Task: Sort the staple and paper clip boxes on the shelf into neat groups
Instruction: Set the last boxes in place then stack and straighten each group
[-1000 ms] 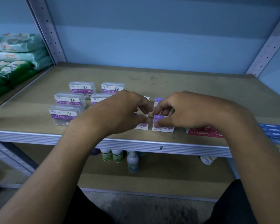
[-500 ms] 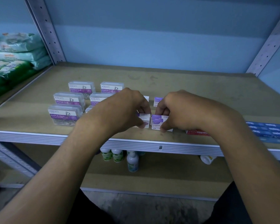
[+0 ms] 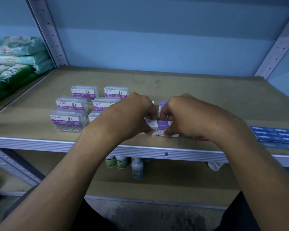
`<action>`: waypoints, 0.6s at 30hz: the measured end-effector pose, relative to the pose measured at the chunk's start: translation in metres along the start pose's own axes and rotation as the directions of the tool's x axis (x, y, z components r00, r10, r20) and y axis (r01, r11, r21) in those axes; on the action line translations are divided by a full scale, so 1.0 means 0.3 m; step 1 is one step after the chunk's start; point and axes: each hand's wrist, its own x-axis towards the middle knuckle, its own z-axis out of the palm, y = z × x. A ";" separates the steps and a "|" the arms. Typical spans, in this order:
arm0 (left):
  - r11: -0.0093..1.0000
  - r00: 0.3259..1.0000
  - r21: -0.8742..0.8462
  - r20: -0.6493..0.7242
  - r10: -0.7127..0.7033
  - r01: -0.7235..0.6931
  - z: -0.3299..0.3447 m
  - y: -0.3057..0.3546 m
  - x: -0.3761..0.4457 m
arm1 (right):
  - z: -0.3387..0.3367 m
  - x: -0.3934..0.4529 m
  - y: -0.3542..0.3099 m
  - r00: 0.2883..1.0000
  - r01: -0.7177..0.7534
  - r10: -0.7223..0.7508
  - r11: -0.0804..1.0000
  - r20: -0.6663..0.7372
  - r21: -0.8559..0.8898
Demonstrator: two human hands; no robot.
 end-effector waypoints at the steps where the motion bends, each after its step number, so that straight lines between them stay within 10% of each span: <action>1: 1.000 1.000 -0.004 -0.002 0.000 0.000 0.000 -0.001 0.001 | 0.001 0.000 -0.001 1.000 -0.001 0.001 1.000 -0.003 -0.005; 18: 0.992 0.985 -0.116 -0.169 0.025 -0.045 -0.005 -0.028 -0.012 | -0.025 -0.012 0.043 0.999 -0.009 0.013 0.994 -0.033 0.111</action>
